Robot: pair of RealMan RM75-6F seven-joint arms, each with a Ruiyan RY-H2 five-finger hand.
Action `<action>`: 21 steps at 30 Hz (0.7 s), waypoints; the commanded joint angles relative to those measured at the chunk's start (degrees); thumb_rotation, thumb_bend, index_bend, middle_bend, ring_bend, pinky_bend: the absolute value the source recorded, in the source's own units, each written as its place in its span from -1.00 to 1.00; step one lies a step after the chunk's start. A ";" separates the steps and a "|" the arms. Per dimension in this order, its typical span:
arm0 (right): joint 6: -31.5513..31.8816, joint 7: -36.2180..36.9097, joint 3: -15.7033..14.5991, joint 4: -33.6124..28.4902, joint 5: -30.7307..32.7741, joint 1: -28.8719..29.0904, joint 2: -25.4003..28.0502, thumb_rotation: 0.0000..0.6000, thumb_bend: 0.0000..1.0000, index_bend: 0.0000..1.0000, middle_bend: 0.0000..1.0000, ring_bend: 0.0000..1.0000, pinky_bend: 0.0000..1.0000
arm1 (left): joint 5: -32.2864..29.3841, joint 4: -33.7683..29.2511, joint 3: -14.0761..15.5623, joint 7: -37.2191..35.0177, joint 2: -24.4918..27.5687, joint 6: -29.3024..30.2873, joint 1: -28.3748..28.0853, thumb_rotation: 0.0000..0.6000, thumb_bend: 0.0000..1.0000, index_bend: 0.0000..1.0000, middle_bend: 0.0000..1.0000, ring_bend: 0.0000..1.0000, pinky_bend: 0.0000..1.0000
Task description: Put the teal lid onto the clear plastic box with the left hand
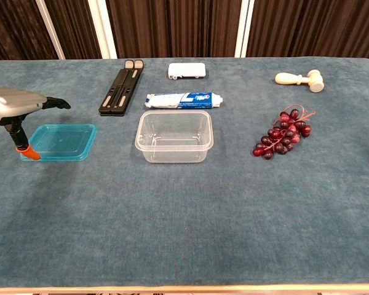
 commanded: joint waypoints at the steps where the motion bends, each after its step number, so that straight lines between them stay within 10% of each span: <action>1: -0.04 0.02 0.02 -0.06 0.06 -0.01 0.06 1.00 -0.28 -0.91 -1.00 -1.00 -1.00 | -0.78 -0.06 0.51 1.14 -0.72 1.25 -0.06 1.00 -0.99 -1.00 -0.93 -1.00 -1.00; 21: 0.01 0.27 0.21 -0.33 0.44 -0.12 0.13 1.00 -0.28 -0.91 -1.00 -1.00 -1.00 | -4.42 0.81 0.98 1.61 -2.04 -1.00 -2.32 1.00 -0.99 -1.00 -0.85 -1.00 -1.00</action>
